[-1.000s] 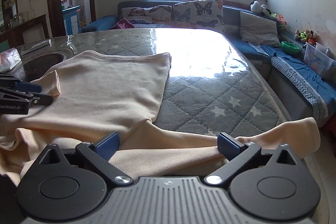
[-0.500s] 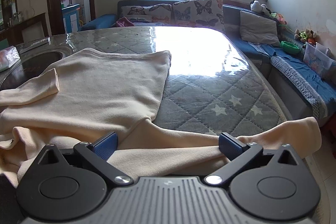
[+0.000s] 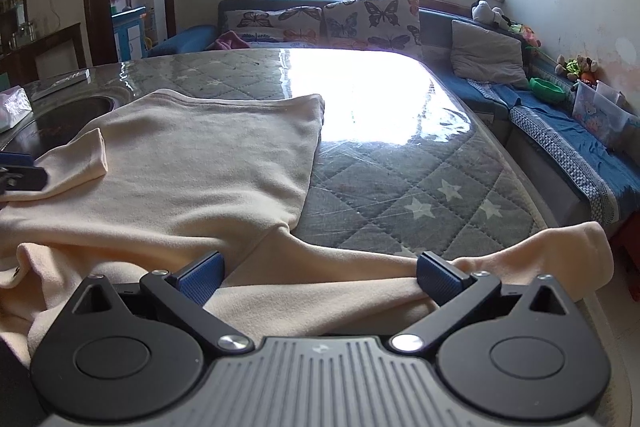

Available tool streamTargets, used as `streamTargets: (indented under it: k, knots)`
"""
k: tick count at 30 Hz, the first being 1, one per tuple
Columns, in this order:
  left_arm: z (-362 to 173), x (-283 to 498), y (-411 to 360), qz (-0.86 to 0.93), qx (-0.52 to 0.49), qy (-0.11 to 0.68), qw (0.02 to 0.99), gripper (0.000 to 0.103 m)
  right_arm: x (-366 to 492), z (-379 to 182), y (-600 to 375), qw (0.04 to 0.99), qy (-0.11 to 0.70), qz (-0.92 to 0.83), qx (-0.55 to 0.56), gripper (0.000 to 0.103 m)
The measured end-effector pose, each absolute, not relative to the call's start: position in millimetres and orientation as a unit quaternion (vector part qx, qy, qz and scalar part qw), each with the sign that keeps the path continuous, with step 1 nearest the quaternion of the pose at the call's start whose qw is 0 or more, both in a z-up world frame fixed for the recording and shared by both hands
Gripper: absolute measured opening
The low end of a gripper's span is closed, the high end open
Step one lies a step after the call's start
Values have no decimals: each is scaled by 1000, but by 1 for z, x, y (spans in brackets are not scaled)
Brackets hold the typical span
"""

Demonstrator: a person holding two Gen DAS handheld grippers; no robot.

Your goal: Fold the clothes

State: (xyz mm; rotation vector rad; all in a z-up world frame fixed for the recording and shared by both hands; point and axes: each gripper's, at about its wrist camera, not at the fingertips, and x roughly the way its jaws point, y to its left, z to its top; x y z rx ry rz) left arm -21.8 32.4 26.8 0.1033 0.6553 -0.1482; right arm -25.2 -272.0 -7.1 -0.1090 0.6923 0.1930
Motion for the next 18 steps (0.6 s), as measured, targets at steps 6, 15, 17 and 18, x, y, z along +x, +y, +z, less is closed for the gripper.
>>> streamTargets:
  k: [6, 15, 17, 18]
  knots:
    - [13, -5, 24, -74, 63, 332, 938, 46, -28, -9, -274, 939, 327, 99, -50, 103]
    - [31, -15, 69, -25, -11, 297, 954, 3, -31, -11, -276, 942, 316, 103, -44, 103]
    - [41, -25, 90, 1, -35, 282, 959, 3, -32, -11, -276, 943, 315, 102, -44, 103]
    - [46, -31, 101, 15, -46, 275, 960, 3, -32, -11, -275, 943, 314, 101, -44, 103]
